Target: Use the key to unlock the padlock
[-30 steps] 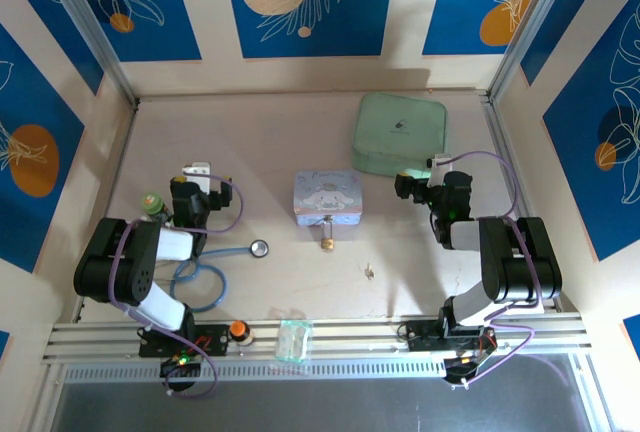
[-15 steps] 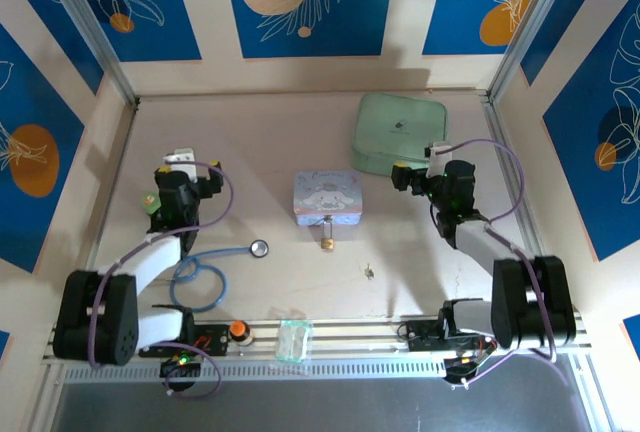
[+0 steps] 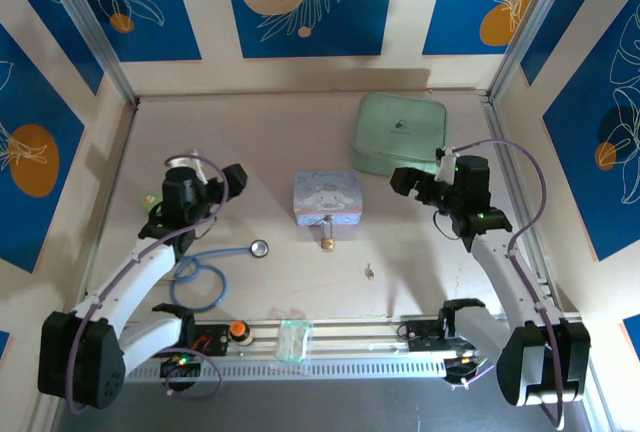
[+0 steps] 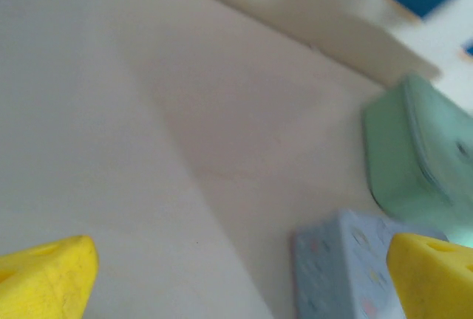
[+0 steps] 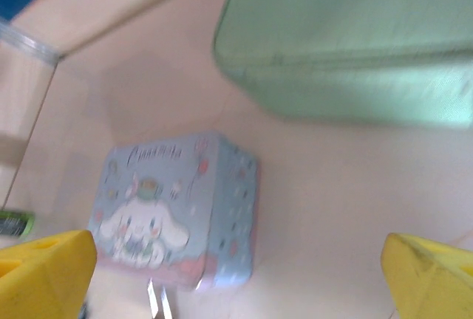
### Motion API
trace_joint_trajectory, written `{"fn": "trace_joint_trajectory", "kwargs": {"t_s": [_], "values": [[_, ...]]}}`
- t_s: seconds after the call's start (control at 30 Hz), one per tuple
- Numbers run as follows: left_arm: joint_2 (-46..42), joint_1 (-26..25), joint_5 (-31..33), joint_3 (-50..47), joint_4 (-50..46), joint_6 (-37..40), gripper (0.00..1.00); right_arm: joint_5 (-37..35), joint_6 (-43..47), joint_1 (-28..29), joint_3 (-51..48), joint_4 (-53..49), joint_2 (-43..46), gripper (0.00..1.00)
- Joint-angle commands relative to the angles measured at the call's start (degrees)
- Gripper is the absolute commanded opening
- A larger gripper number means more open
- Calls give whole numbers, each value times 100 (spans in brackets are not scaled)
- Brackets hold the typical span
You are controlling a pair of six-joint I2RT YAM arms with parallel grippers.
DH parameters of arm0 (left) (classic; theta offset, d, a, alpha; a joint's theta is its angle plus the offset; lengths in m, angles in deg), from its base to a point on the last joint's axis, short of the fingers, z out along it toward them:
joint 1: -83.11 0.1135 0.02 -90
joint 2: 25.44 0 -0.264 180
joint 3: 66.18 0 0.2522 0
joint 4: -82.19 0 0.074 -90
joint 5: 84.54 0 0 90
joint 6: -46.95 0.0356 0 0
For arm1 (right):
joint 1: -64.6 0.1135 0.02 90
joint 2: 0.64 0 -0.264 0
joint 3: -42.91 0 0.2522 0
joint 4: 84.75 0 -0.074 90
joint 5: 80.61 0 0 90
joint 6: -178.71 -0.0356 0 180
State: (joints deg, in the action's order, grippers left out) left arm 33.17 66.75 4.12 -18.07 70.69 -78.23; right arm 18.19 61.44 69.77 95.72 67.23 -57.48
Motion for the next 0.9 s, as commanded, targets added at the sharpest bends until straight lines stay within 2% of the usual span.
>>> {"fn": "trace_joint_trajectory", "kwargs": {"t_s": [0.0, 0.1, 0.2, 0.37, 0.47, 0.57, 0.67, 0.87], "values": [[-104, -783, 53, 343, -1256, -258, 99, 223, -275, 497, 126, -1568, -124, 100], [-5, -1545, 246, 440, -1357, -649, 99, -398, -449, 1262, 61, -2093, -61, 98], [227, -2234, 175, 471, -1139, -952, 99, -992, -704, 1902, -59, -2515, 44, 92], [532, -3136, 617, 659, -1245, -1100, 99, -1046, -1282, 2556, -535, -2353, -1, 74], [597, -3488, 692, 665, -1116, -1280, 99, -1347, -1610, 3022, -650, -2322, -18, 67], [621, -3814, 840, 618, -964, -1431, 99, -1432, -1793, 3229, -729, -2251, -221, 61], [642, -4026, 923, 551, -824, -1574, 99, -1582, -1881, 3466, -765, -2129, -524, 51], [702, -4197, 1037, 505, -800, -1653, 99, -1850, -1950, 3783, -690, -1949, -997, 44]]}}
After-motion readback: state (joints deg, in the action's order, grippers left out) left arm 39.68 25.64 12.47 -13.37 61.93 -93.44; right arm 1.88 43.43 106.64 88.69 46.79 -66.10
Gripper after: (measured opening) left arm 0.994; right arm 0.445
